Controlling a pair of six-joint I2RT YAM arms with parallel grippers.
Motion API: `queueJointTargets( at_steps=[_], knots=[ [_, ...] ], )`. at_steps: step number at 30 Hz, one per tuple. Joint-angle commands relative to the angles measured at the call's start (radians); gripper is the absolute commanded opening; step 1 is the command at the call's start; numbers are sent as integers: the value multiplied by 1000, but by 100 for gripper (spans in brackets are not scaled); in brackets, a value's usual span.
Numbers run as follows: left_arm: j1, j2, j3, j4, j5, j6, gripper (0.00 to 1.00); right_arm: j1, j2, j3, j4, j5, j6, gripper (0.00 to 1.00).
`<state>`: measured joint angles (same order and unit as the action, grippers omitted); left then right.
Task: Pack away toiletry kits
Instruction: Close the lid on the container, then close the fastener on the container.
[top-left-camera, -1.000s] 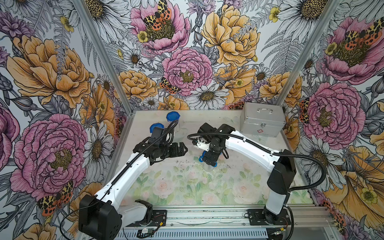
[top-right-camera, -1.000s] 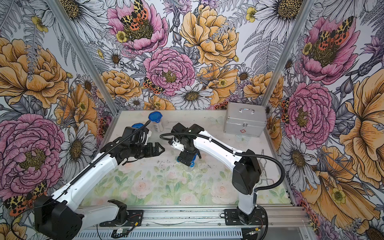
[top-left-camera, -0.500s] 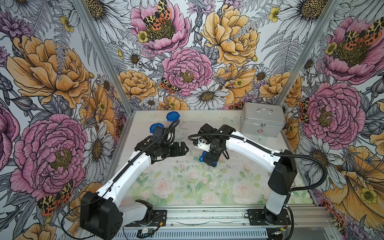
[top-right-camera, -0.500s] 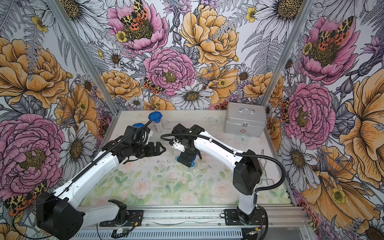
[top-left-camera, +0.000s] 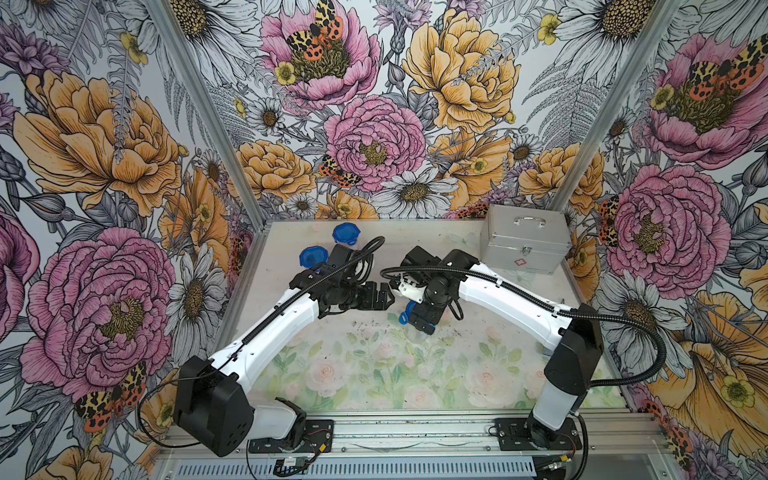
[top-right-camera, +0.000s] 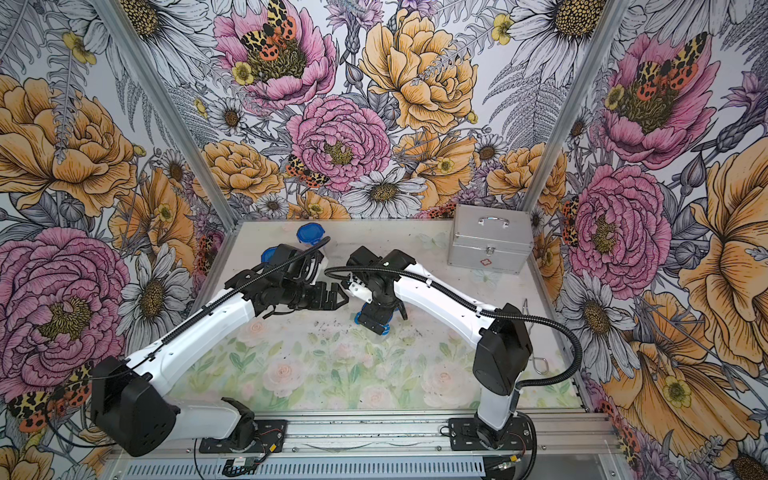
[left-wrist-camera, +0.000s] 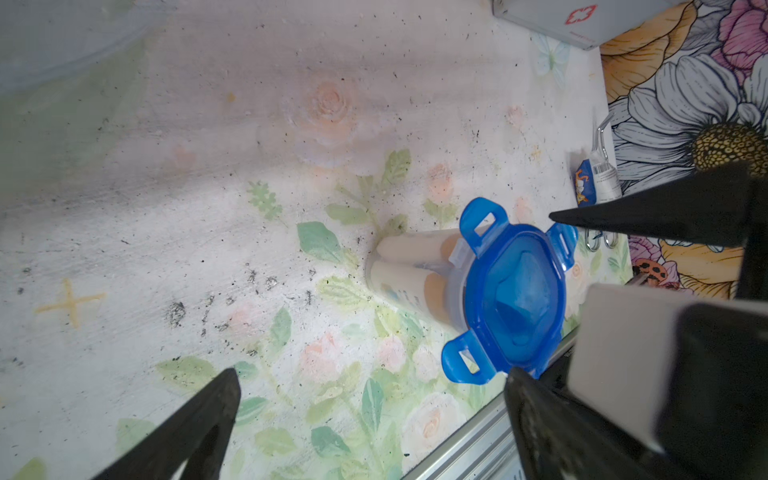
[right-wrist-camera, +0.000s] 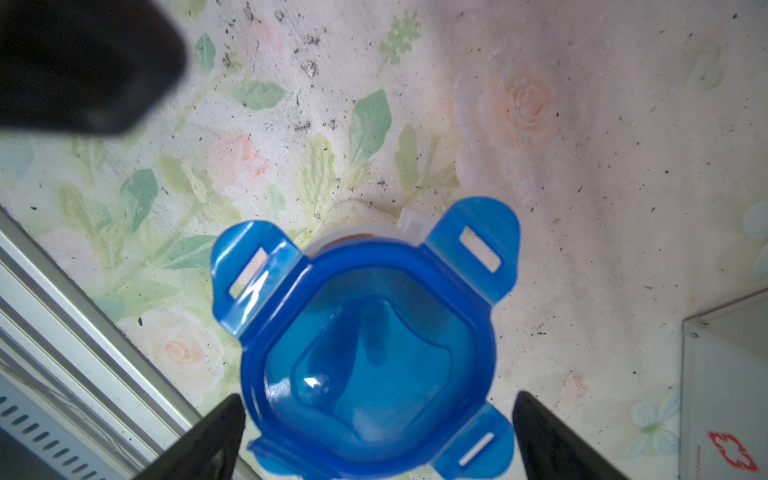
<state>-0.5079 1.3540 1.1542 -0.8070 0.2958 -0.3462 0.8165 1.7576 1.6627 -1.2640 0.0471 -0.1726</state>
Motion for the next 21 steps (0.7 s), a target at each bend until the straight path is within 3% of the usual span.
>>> queueJointTargets(
  at_steps=[1, 4, 9, 14, 21],
  knots=[
    [-14, 12, 49, -13, -16, 25, 98, -7, -107, 12, 11, -36, 67, 99],
    [-18, 19, 77, -29, 0, 35, 97, -18, -183, 22, 18, -65, 190, 99],
    [-70, 83, 145, -48, 29, 75, 95, -234, -326, -154, 72, -206, 495, 94],
    [-124, 166, 198, -52, 17, 77, 92, -330, -395, -331, 176, -421, 573, 81],
    [-130, 223, 216, -54, 24, 53, 85, -331, -331, -415, 356, -560, 650, 60]
  ],
)
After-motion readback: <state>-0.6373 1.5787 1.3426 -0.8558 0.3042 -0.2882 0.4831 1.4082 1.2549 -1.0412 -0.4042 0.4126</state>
